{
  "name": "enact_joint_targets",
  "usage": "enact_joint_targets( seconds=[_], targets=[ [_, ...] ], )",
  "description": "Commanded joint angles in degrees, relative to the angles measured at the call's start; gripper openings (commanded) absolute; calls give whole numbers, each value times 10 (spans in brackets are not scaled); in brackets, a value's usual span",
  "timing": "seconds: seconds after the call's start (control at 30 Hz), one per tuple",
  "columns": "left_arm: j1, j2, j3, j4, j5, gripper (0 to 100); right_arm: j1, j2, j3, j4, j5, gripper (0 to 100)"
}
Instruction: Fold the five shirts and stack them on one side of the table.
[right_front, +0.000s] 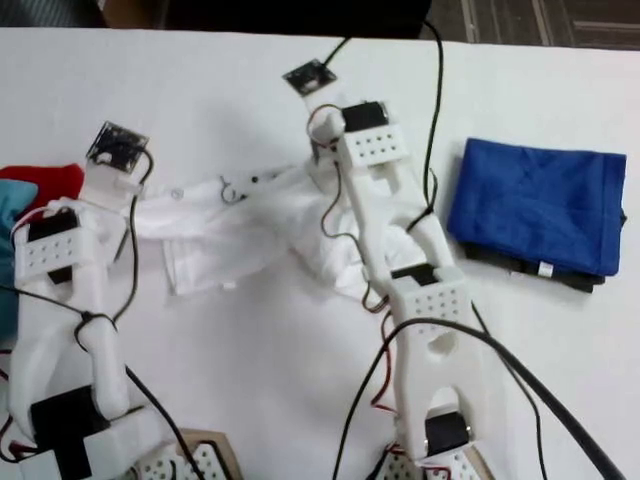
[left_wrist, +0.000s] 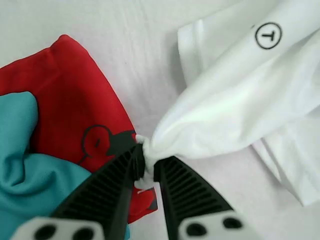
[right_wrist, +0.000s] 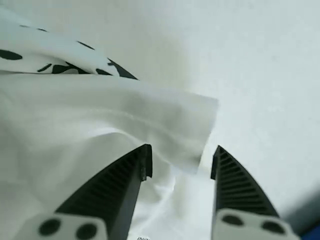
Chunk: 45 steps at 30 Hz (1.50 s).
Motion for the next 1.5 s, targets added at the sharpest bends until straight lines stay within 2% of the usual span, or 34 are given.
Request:
enact_joint_targets(
  seconds=[0.0,0.23,0.3,0.37,0.4,0.77,0.9,1.03,1.17,1.47],
  targets=[
    [-2,-4,-2,-6,6,25,-6,-43,-3,-7,-6,190],
    [-4,-4,-2,-6,6,25,-4,-42,-1,-8,-6,181],
    [-4,-4,-2,-6,6,25,-2,-42,-4,-8,-6,123],
    [-4,-6,-2,-6,6,25,0,-43,-4,-14,-6,22],
    [-4,-6,-2,-6,6,25,2,-43,-4,-15,-6,13],
    [-1,-9,-17,11,7,25,15,-92,-56,23,-2,20],
    [-1,-9,-109,101,7,25,15,-155,-130,73,2,20],
    [-1,-9,-255,230,7,25,14,-214,-186,110,47,20],
    [-1,-9,-403,345,7,25,12,-254,-193,116,56,20],
    [-1,-9,-598,494,7,25,14,-289,-211,116,56,20]
  ],
)
